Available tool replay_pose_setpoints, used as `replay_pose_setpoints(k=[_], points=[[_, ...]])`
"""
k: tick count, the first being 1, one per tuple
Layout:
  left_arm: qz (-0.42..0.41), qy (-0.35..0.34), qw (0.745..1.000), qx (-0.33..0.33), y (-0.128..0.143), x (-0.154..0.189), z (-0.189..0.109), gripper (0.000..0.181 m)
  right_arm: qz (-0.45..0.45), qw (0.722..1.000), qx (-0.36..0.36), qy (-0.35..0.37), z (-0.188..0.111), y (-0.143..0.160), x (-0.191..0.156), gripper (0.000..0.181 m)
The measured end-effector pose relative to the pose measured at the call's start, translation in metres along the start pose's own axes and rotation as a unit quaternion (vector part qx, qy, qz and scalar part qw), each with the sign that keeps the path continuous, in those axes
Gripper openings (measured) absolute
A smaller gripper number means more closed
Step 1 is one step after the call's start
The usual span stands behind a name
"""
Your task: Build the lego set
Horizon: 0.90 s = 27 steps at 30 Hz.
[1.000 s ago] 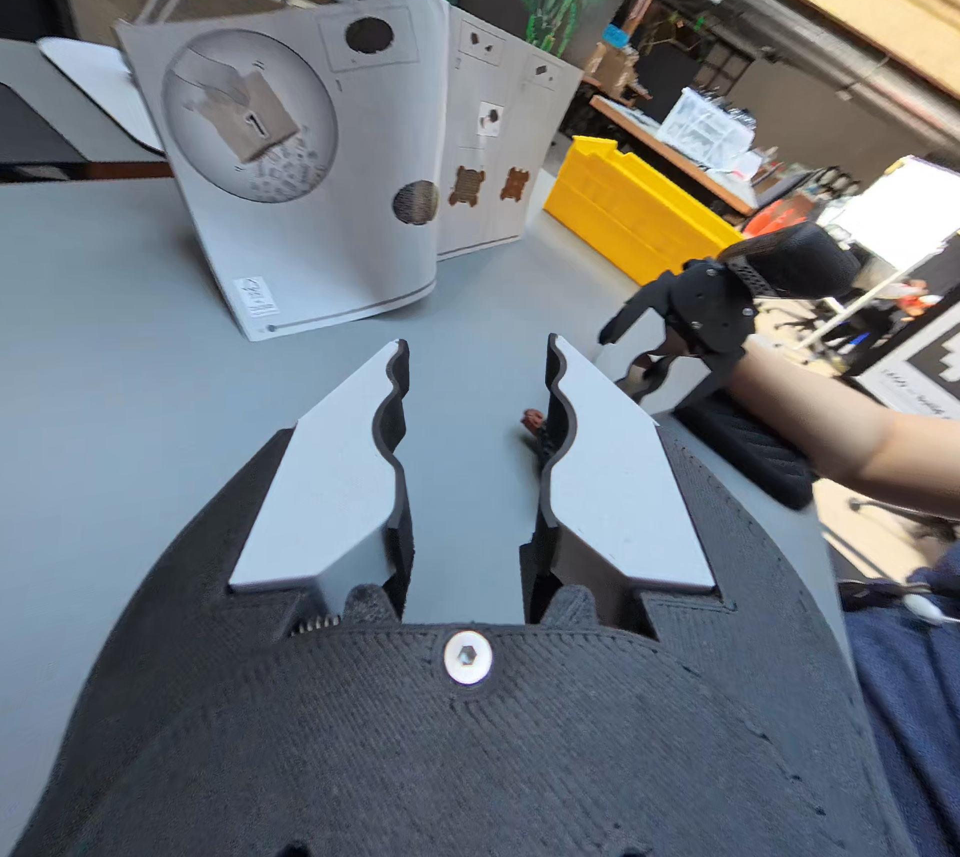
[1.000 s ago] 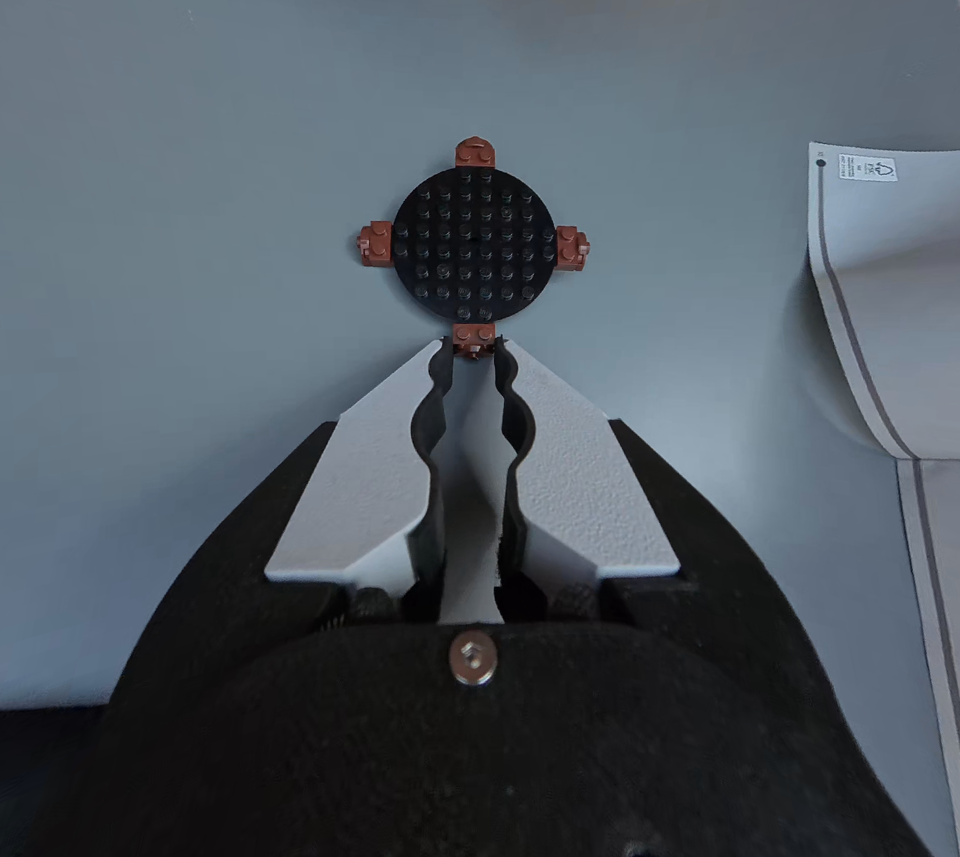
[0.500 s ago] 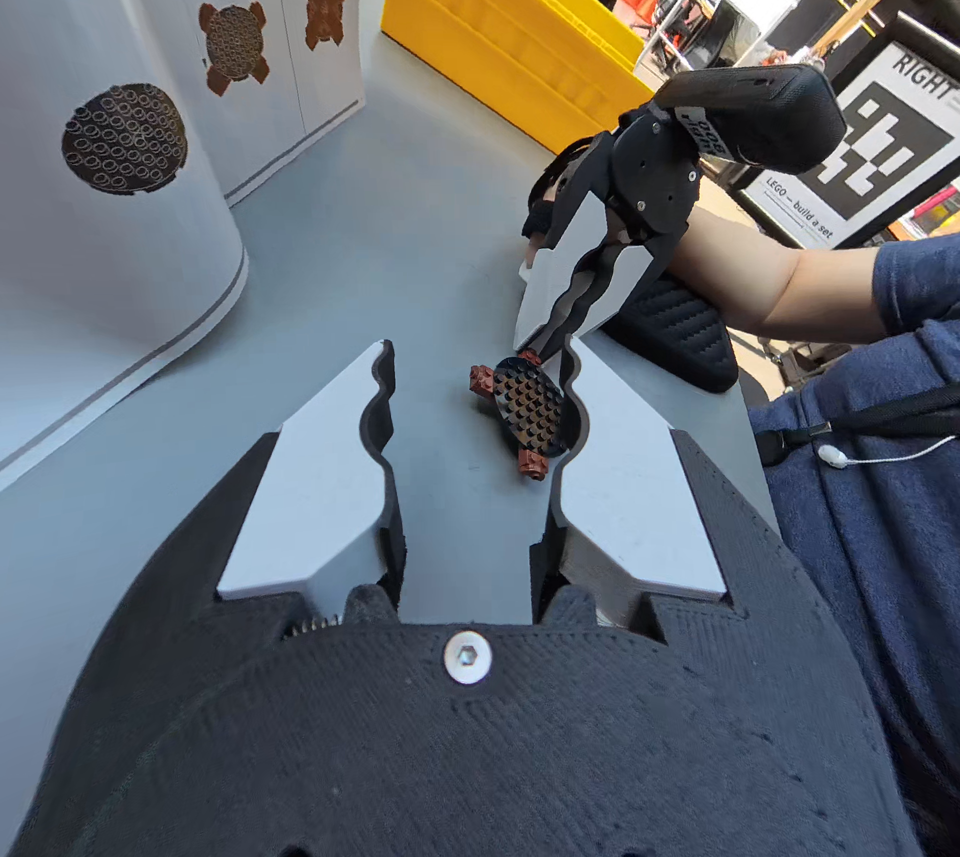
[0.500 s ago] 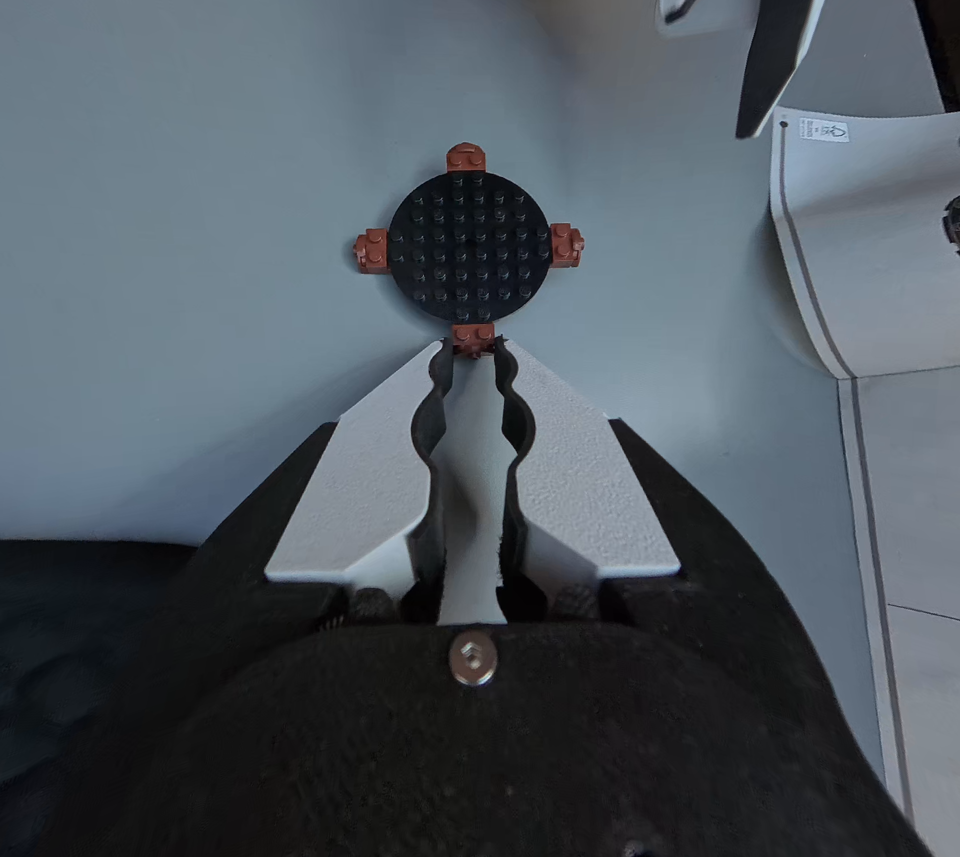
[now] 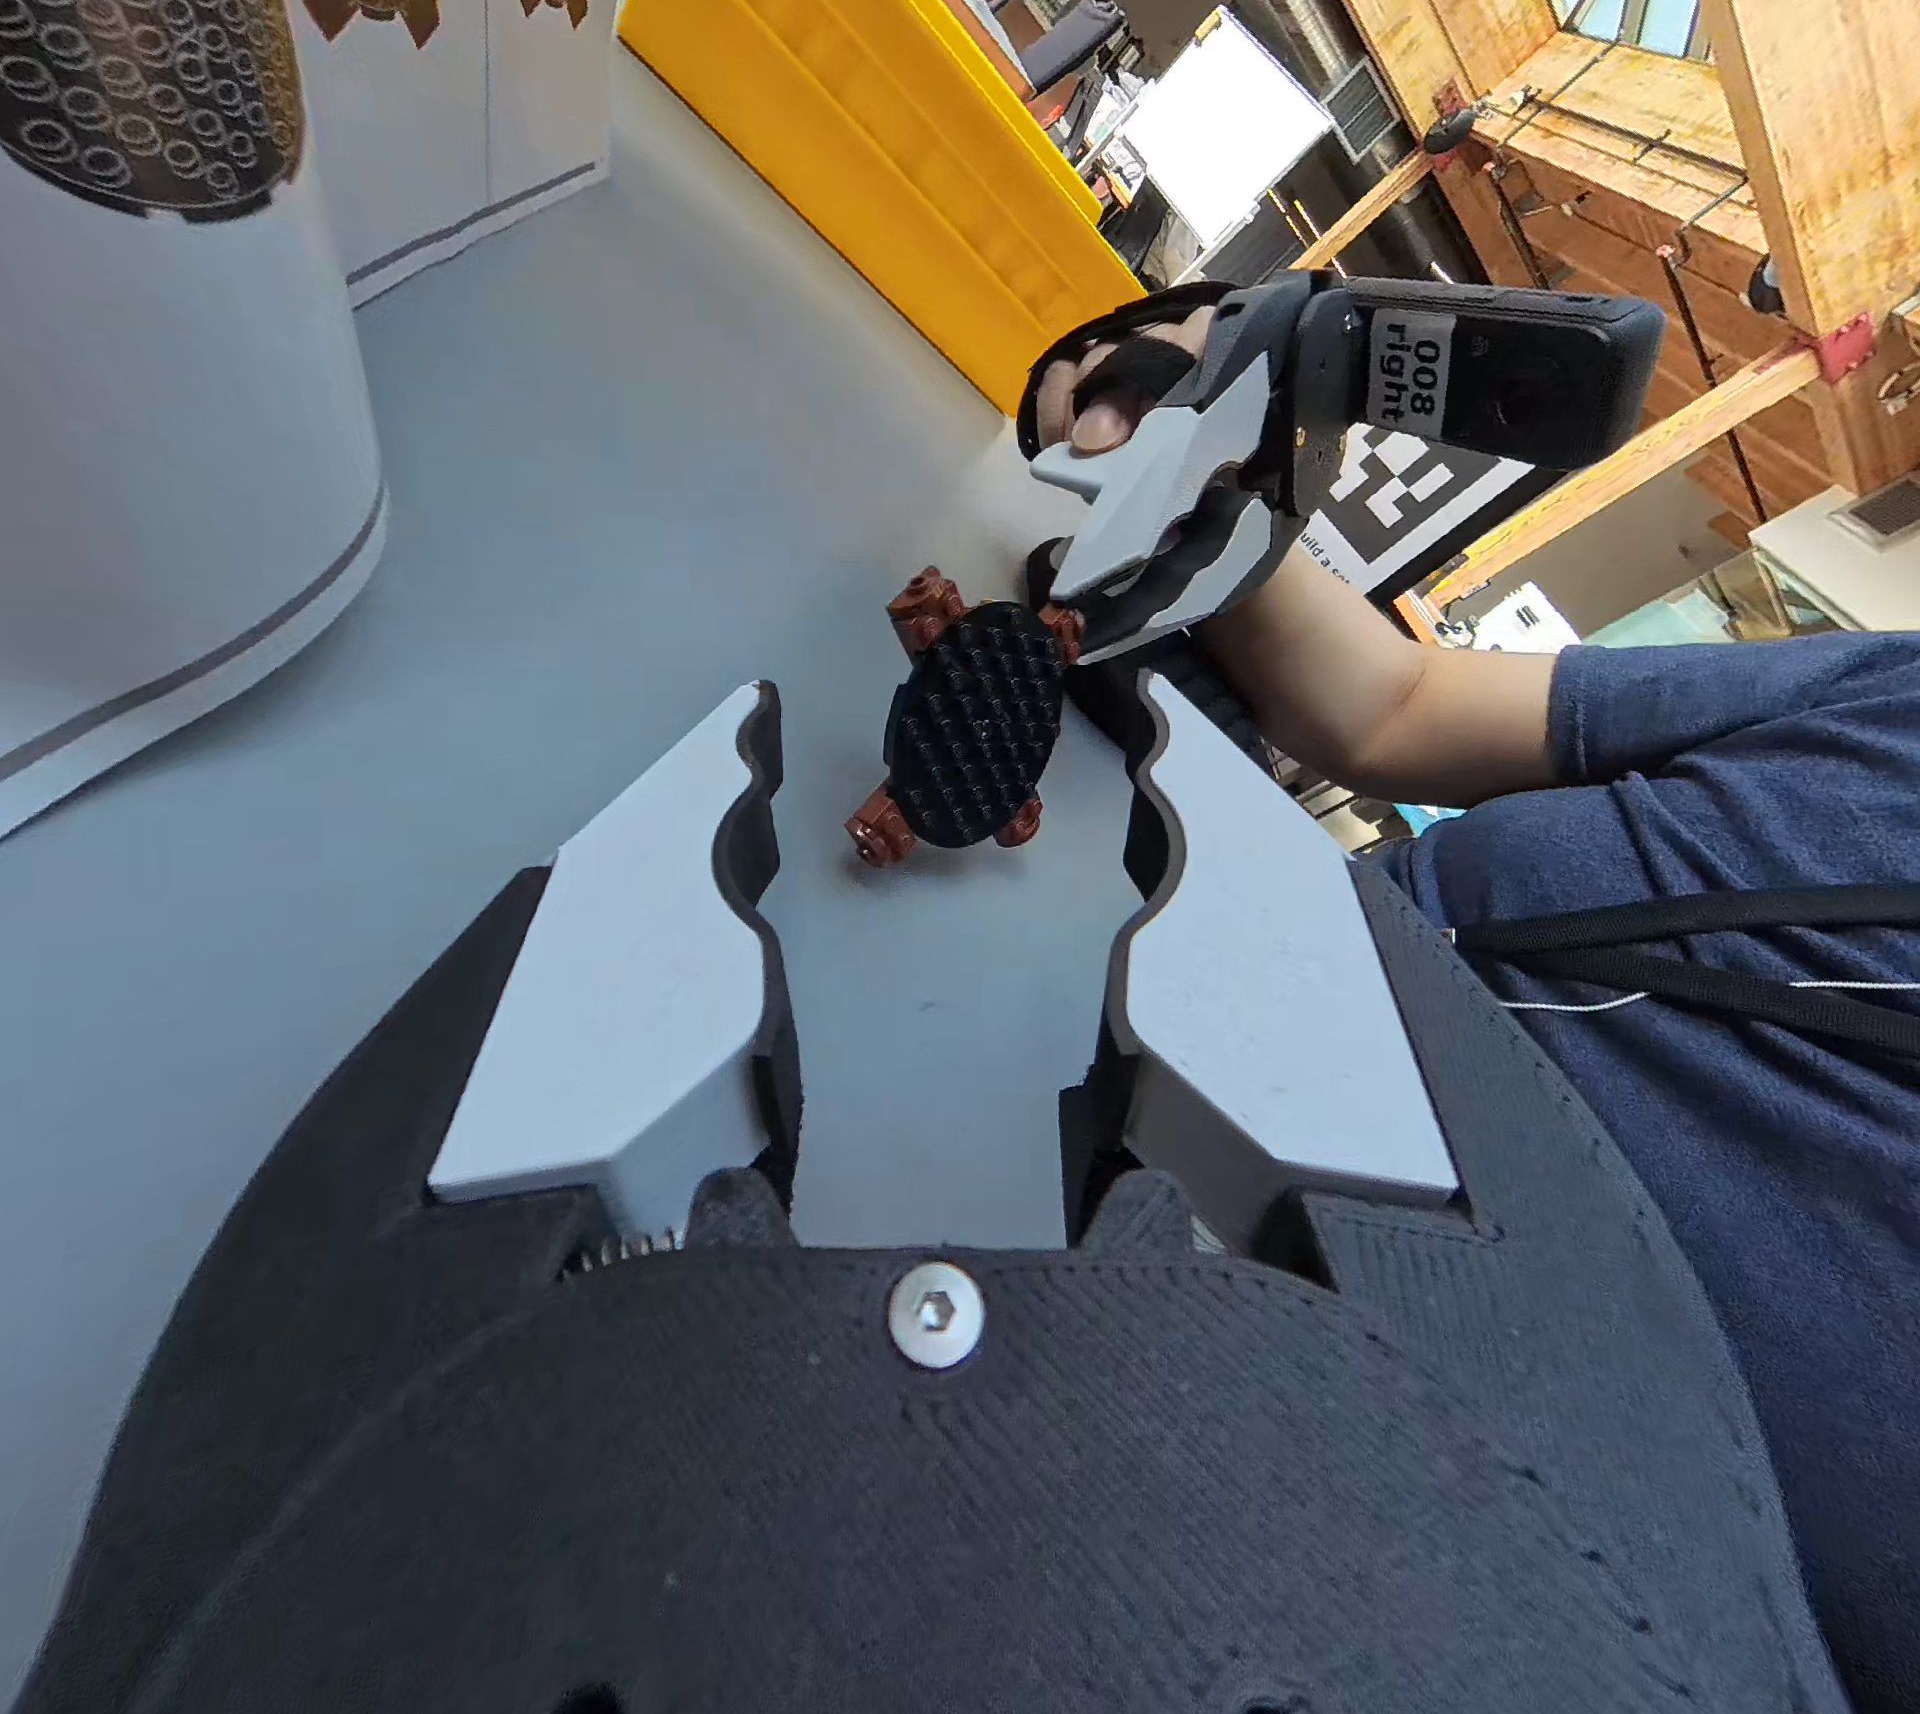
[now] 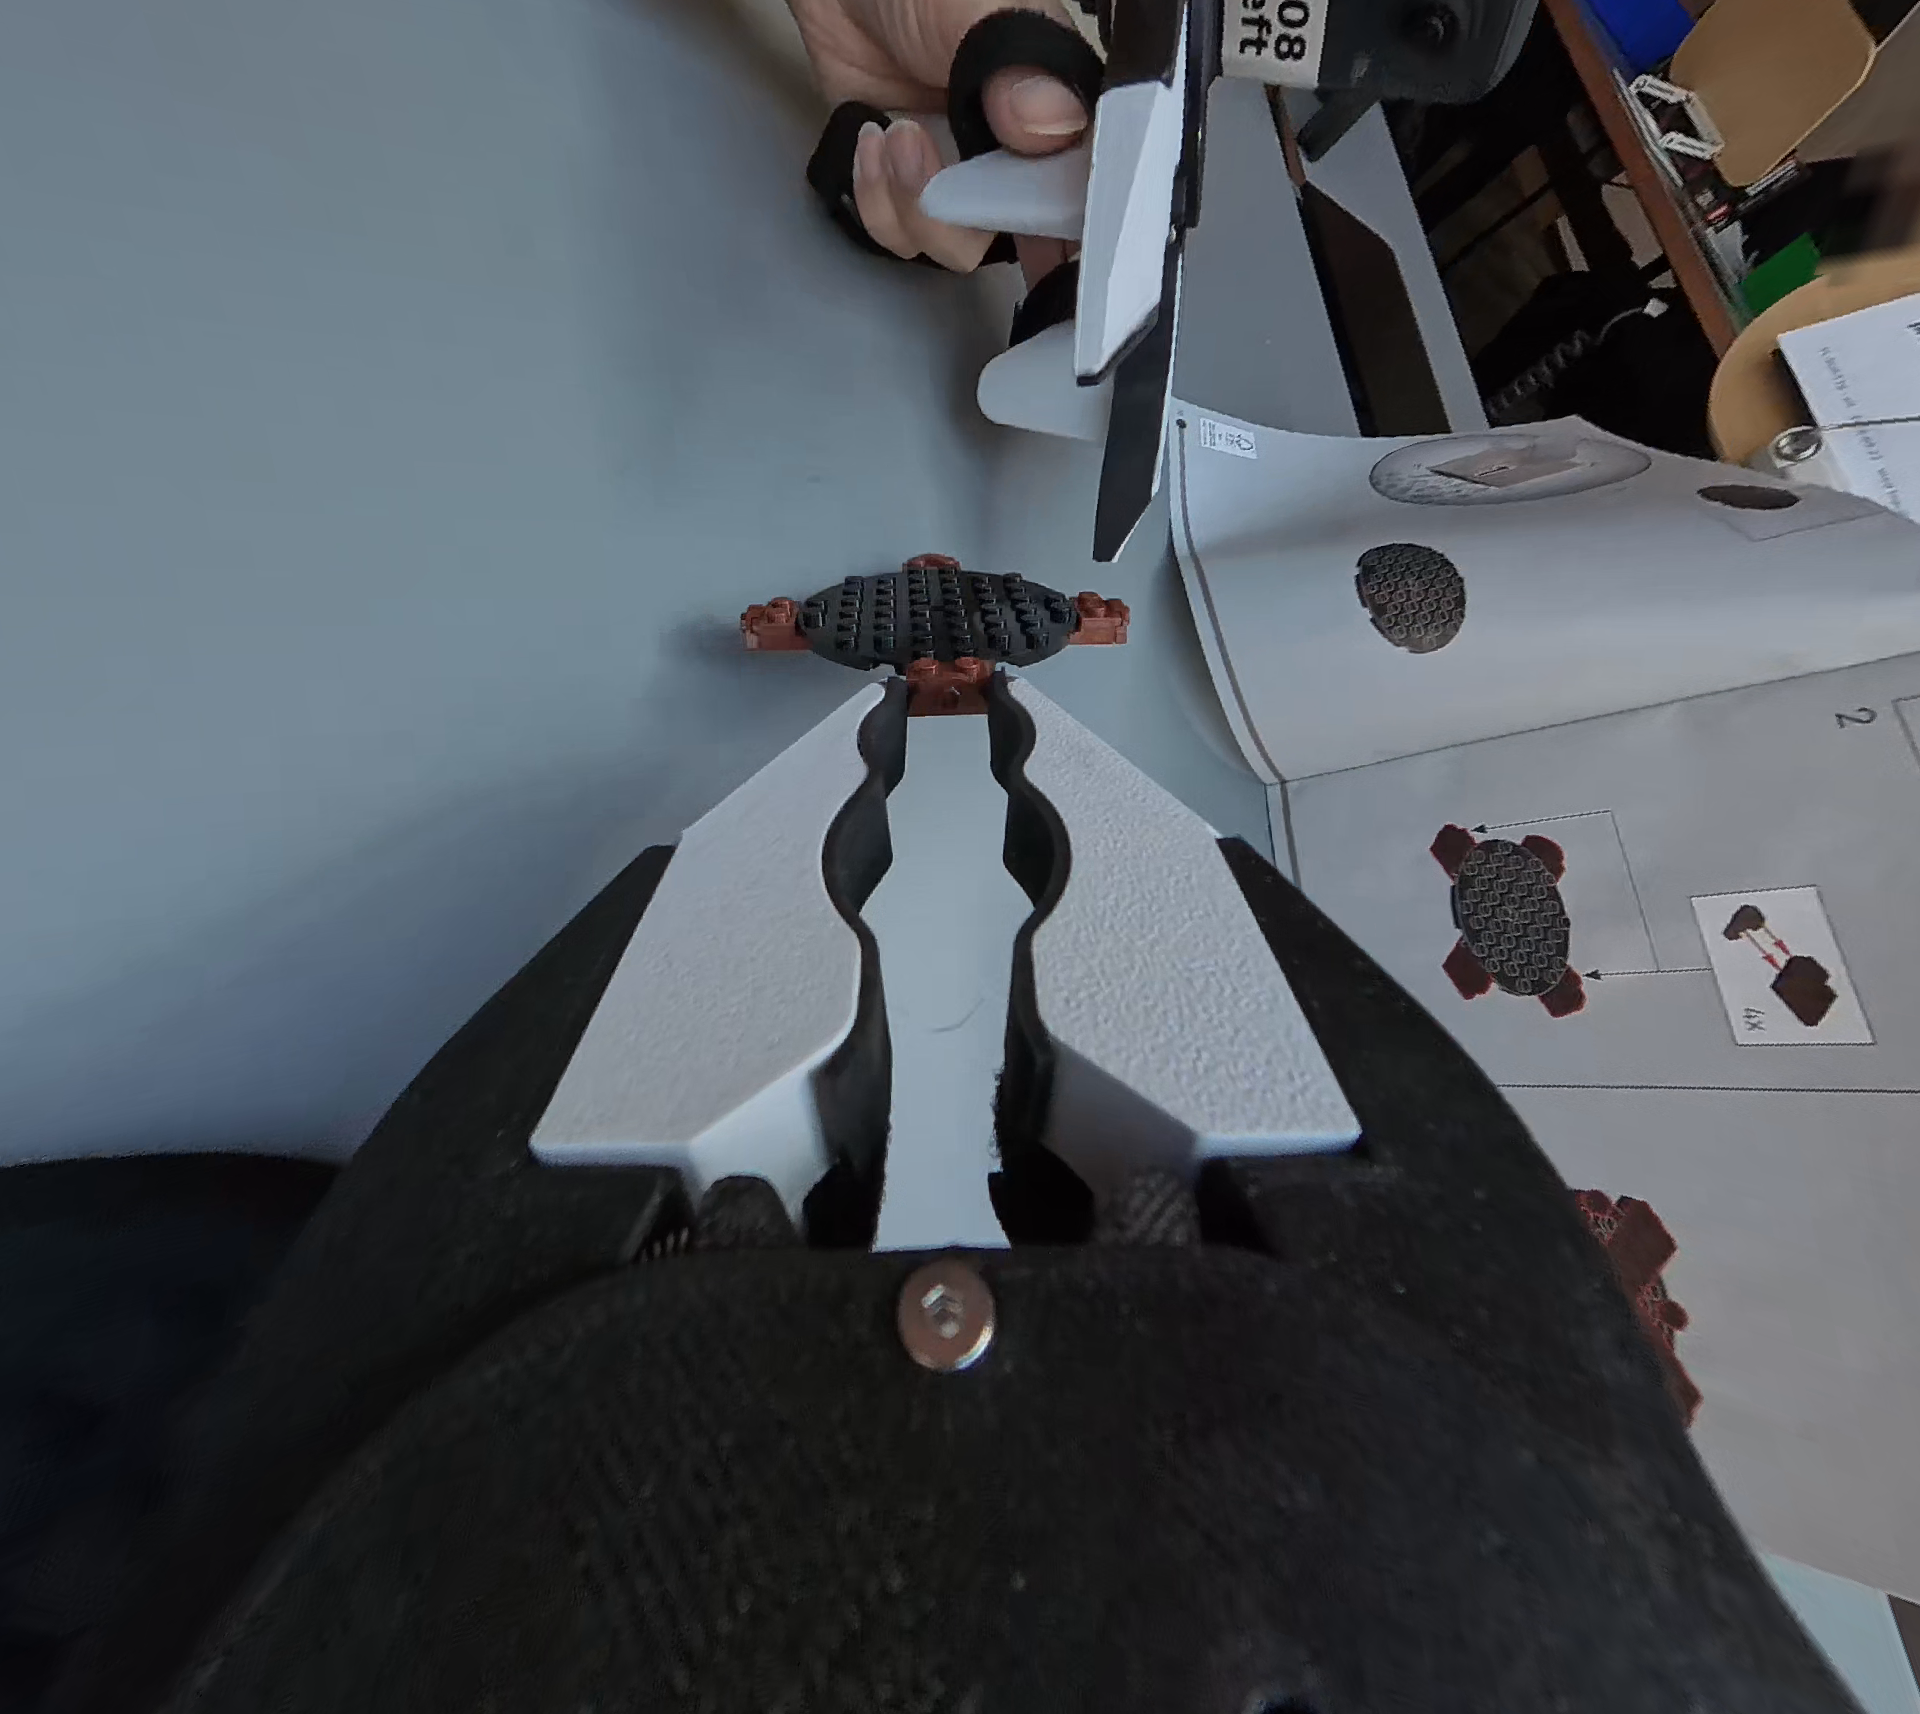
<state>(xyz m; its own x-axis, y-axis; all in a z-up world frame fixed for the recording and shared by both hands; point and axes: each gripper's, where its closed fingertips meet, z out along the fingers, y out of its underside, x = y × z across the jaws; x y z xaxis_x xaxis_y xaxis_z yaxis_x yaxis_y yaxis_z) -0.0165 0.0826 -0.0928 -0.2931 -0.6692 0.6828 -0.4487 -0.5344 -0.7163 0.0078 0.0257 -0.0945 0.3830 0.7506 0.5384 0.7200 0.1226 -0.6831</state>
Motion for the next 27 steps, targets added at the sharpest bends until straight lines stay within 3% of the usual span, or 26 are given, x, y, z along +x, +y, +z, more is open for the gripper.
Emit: replay_pose_setpoints(k=[3,8,14,17,19,23,25,27], points=[[-0.023,0.014,1.000,-0.008,-0.001,-0.004,0.000,0.067,-0.014,1.000,-0.001,-0.004,0.002,-0.006,0.000,0.015],[-0.012,0.010,0.995,-0.096,0.022,-0.004,0.016,0.064,-0.038,0.999,-0.016,-0.010,0.006,-0.003,-0.007,0.015],[-0.006,0.031,0.986,-0.165,0.044,0.004,0.023,0.029,-0.041,0.999,-0.010,-0.012,0.011,-0.001,-0.010,0.015],[0.003,0.047,0.989,-0.140,0.041,0.014,0.019,0.003,-0.036,0.999,-0.032,-0.006,0.014,0.012,-0.007,0.018],[-0.018,0.038,0.993,-0.113,0.036,0.012,0.015,0.002,-0.012,0.999,-0.026,0.022,0.012,0.016,0.005,0.028],[-0.047,0.039,0.996,-0.066,0.026,0.011,0.006,0.002,0.039,0.997,0.014,0.067,-0.002,0.011,0.026,0.028],[-0.054,0.033,0.998,-0.026,0.016,0.008,0.003,0.002,0.100,0.985,0.055,0.133,-0.015,0.008,0.050,0.029],[-0.058,0.042,0.997,0.029,0.002,0.012,-0.003,0.001,0.193,0.945,0.094,0.247,-0.040,0.012,0.092,0.029]])
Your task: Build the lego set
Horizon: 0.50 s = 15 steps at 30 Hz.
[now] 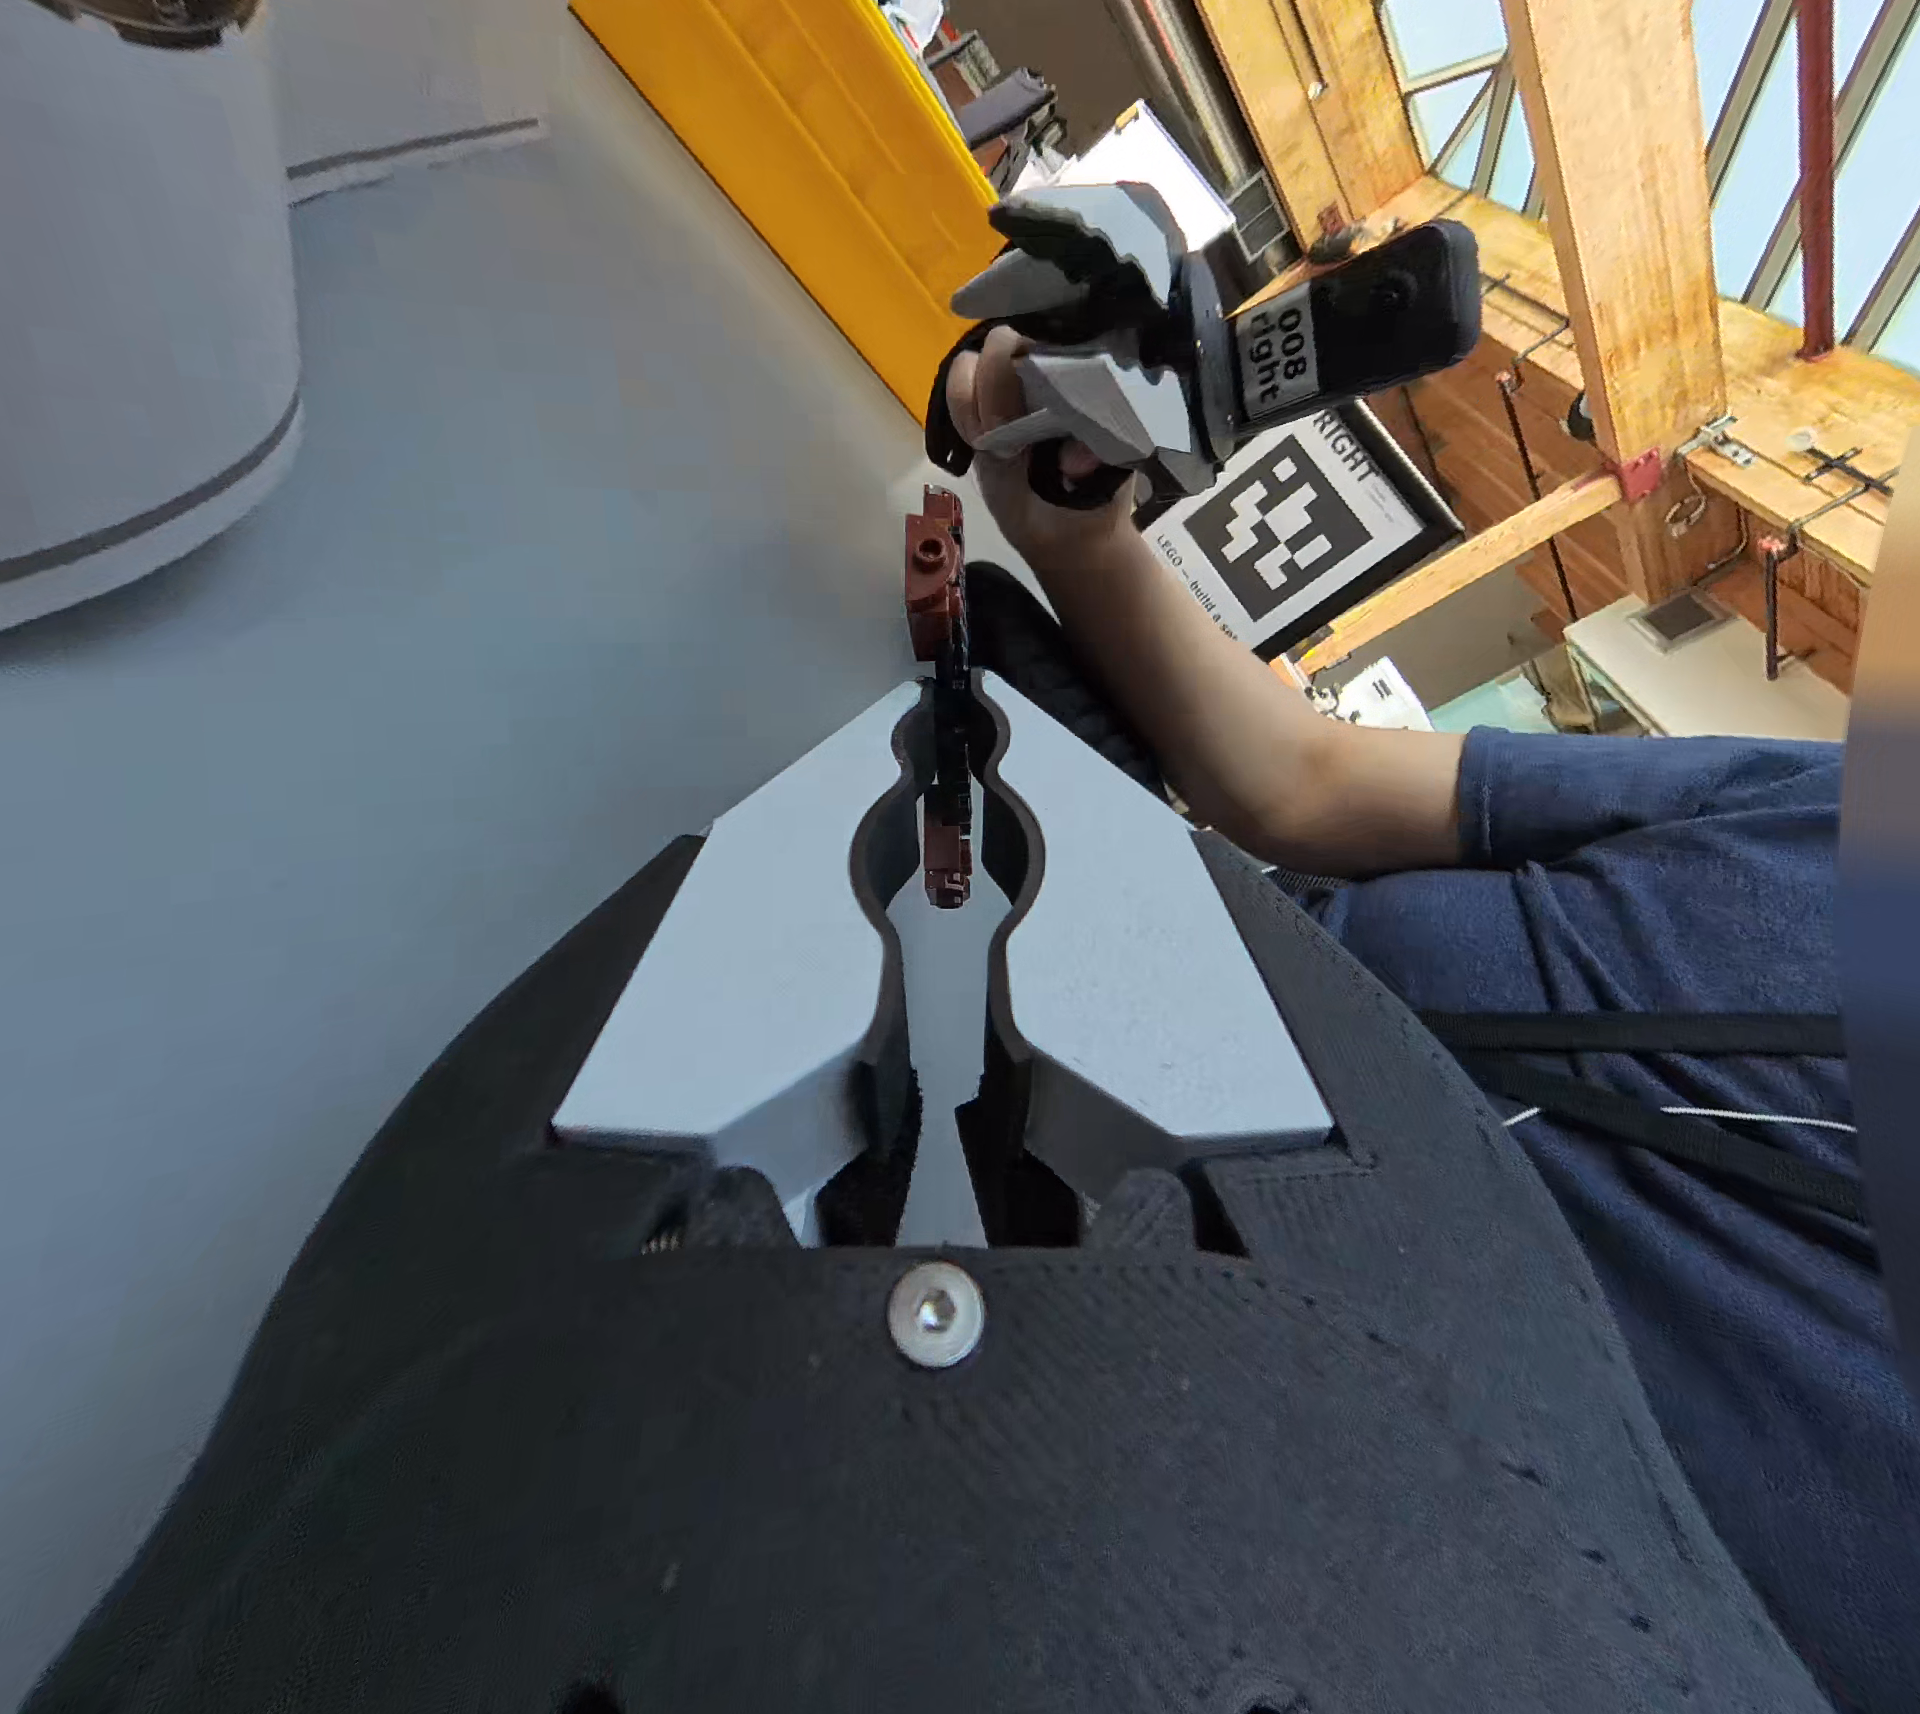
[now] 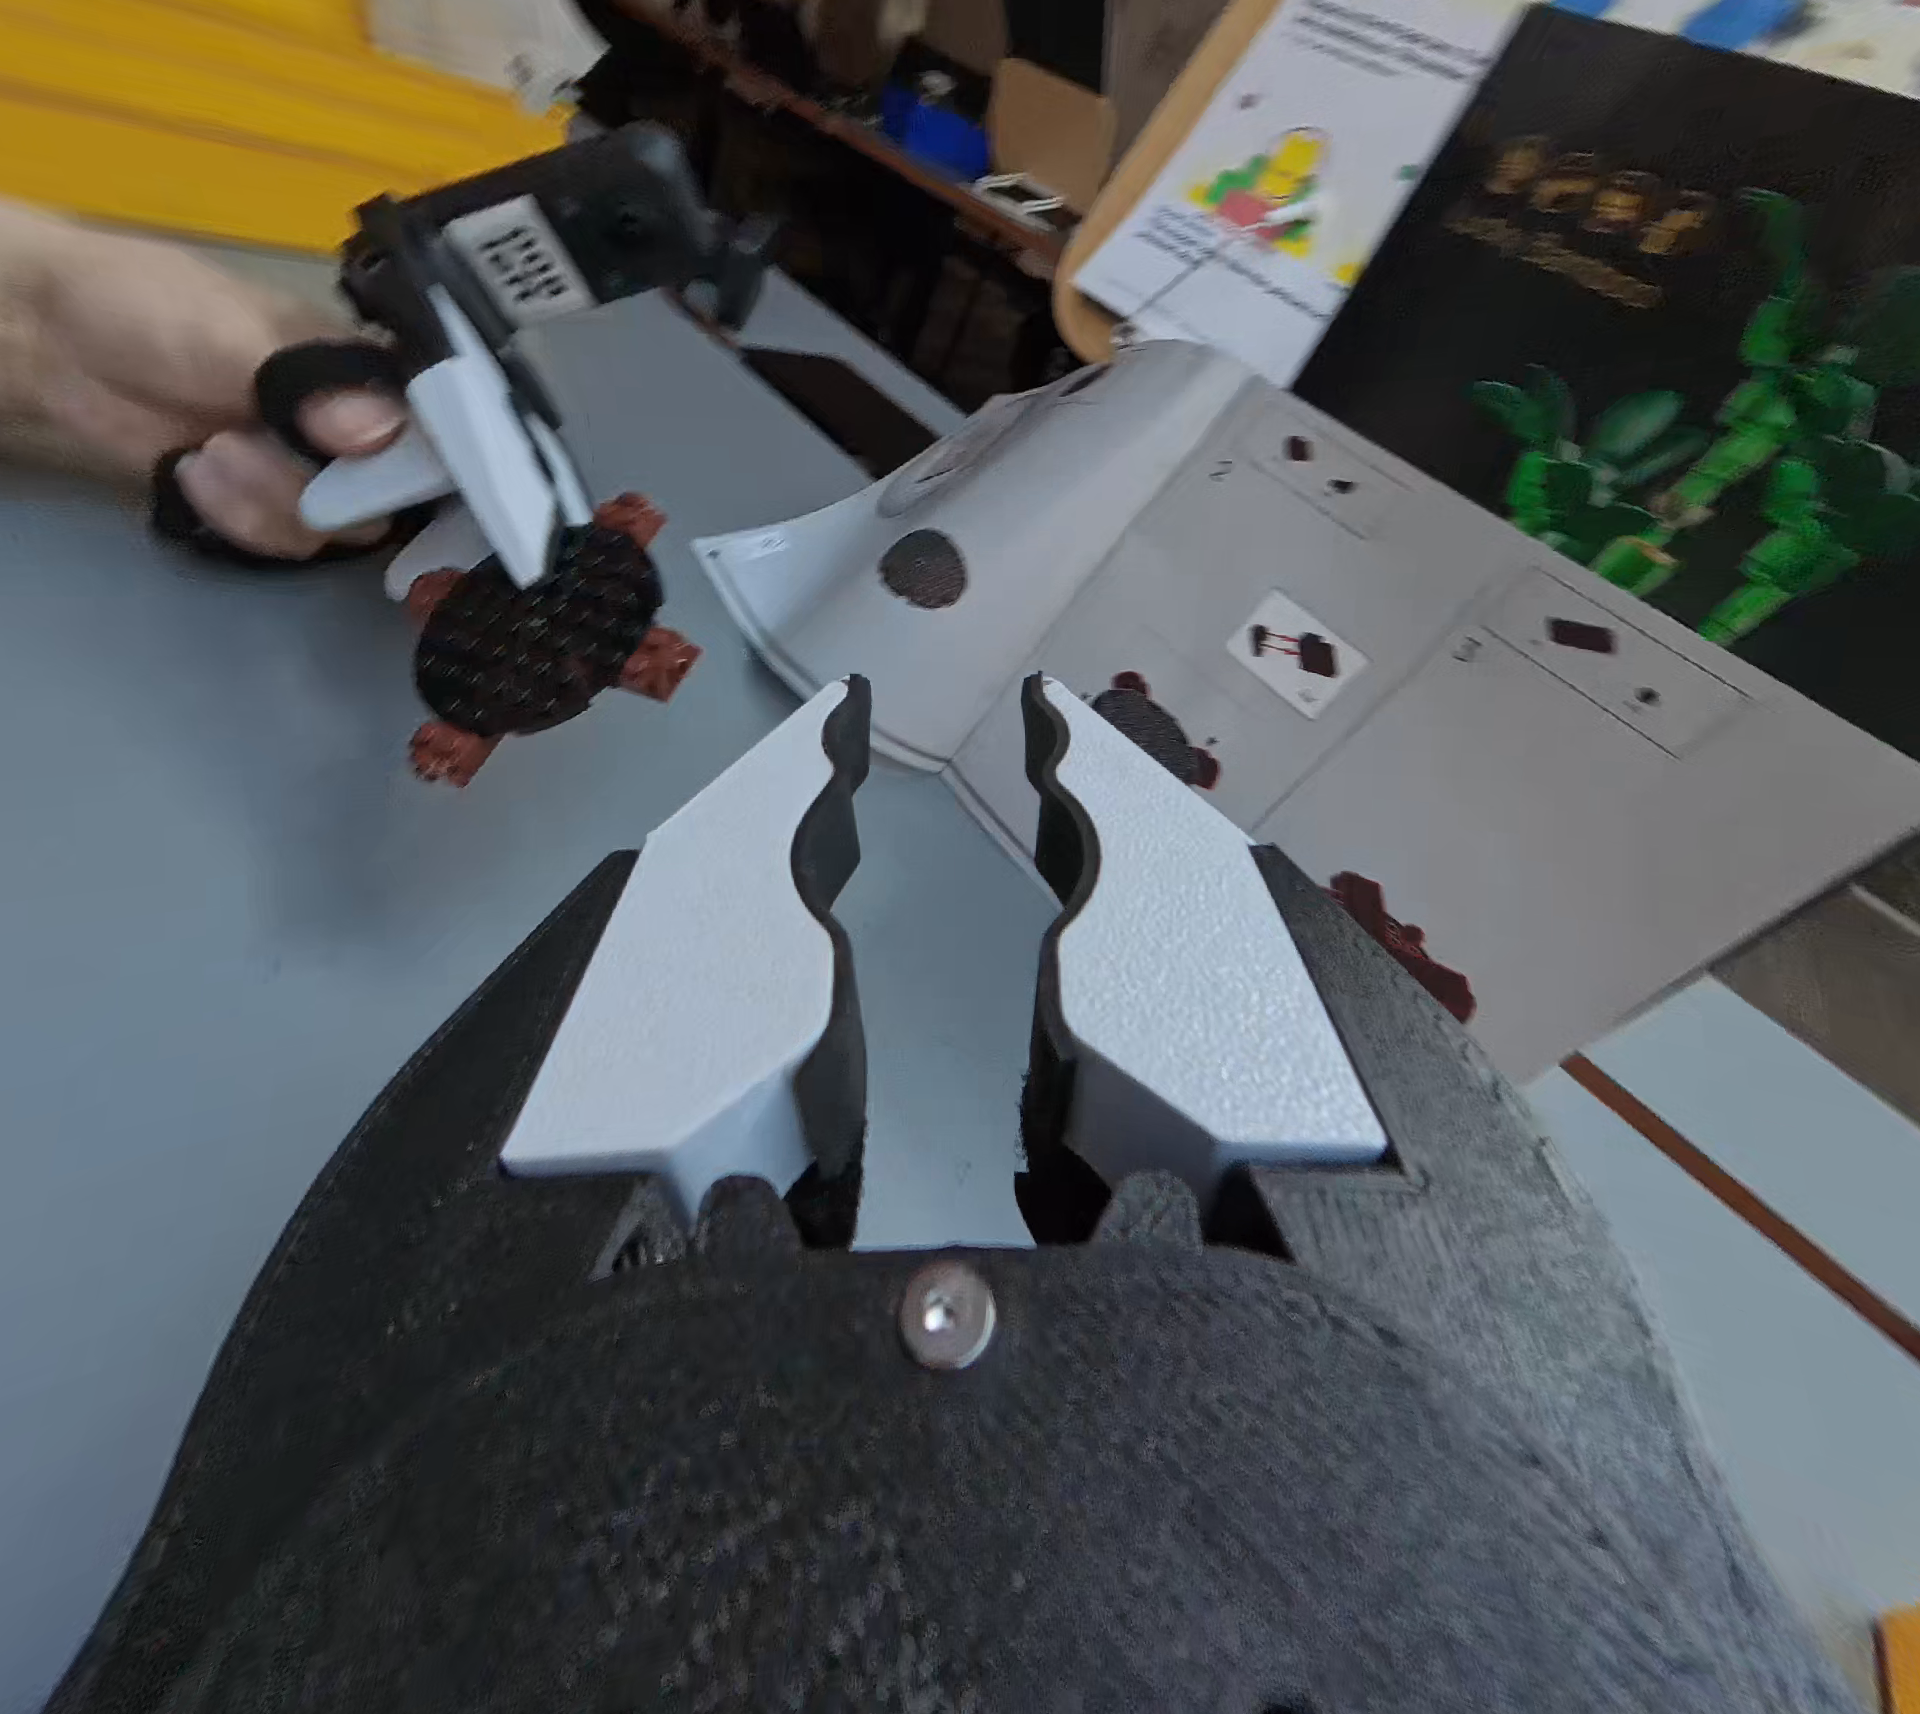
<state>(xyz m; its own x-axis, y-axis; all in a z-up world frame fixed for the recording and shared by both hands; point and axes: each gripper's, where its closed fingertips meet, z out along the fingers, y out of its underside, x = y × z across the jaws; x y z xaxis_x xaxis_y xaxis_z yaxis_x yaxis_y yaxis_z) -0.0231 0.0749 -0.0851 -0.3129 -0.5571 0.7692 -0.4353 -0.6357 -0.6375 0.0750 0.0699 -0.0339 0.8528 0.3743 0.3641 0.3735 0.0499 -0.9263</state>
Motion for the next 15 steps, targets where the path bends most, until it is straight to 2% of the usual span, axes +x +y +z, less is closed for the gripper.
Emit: replay_pose_setpoints(k=[3,5,8,11,15], points=[[0.025,0.003,0.998,0.058,-0.016,0.012,-0.009,0.001,0.136,0.978,0.097,0.124,-0.017,-0.026,0.048,0.031],[0.060,-0.012,0.994,0.091,-0.024,0.018,-0.015,0.001,0.149,0.964,0.152,0.157,-0.024,-0.040,0.058,0.034],[0.105,-0.013,0.985,0.139,-0.034,0.031,-0.020,0.001,0.063,0.973,0.123,0.185,-0.011,-0.039,0.062,0.041],[0.139,-0.028,0.977,0.161,-0.039,0.032,-0.021,0.002,-0.035,0.970,0.099,0.220,0.004,-0.041,0.075,0.042],[0.158,-0.030,0.963,0.219,-0.051,0.037,-0.021,0.001,-0.049,0.963,0.092,0.250,0.015,-0.038,0.095,0.042]])
